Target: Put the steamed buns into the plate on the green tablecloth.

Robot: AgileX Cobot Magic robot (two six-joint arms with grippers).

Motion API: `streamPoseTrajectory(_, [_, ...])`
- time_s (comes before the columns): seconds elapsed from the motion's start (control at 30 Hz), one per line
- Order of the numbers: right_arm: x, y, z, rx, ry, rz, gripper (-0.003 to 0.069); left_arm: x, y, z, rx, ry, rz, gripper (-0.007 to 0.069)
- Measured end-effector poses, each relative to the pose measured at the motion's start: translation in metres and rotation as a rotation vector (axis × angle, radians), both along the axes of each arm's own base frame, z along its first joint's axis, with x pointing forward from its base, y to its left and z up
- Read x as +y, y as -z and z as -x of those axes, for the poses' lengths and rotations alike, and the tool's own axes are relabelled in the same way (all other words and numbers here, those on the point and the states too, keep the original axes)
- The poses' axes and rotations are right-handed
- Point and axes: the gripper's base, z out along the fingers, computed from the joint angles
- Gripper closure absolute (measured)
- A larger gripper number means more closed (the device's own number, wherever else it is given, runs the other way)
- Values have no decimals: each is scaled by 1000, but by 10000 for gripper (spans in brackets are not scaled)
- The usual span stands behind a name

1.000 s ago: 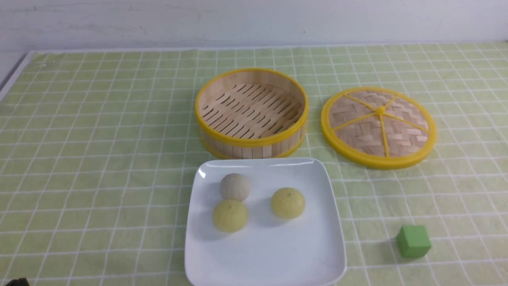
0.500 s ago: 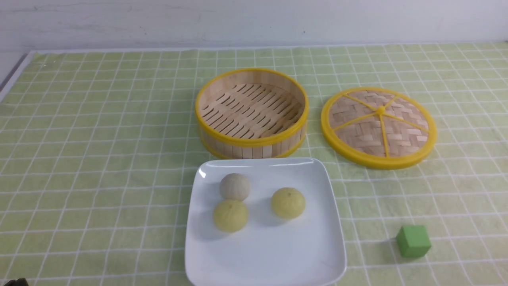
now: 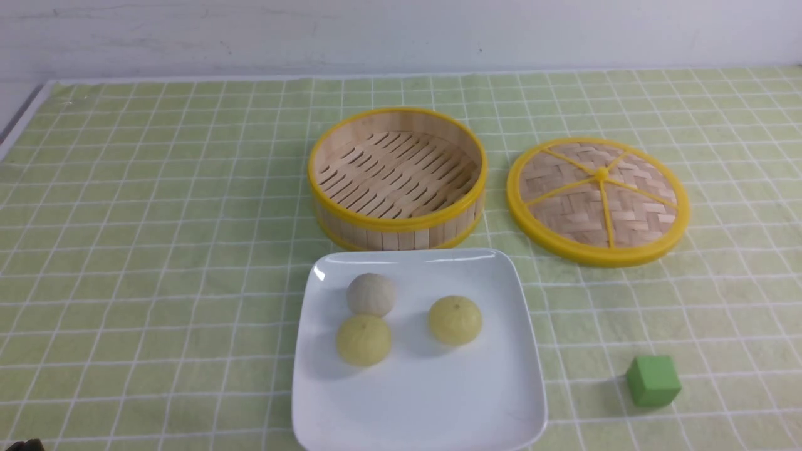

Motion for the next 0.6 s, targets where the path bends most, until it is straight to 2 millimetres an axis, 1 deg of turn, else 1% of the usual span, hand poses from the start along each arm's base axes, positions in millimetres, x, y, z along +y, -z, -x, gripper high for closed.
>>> streamPoseTrajectory(0.6, [0, 0, 0, 0, 0, 0, 497, 0, 0, 0, 1, 0, -3, 535])
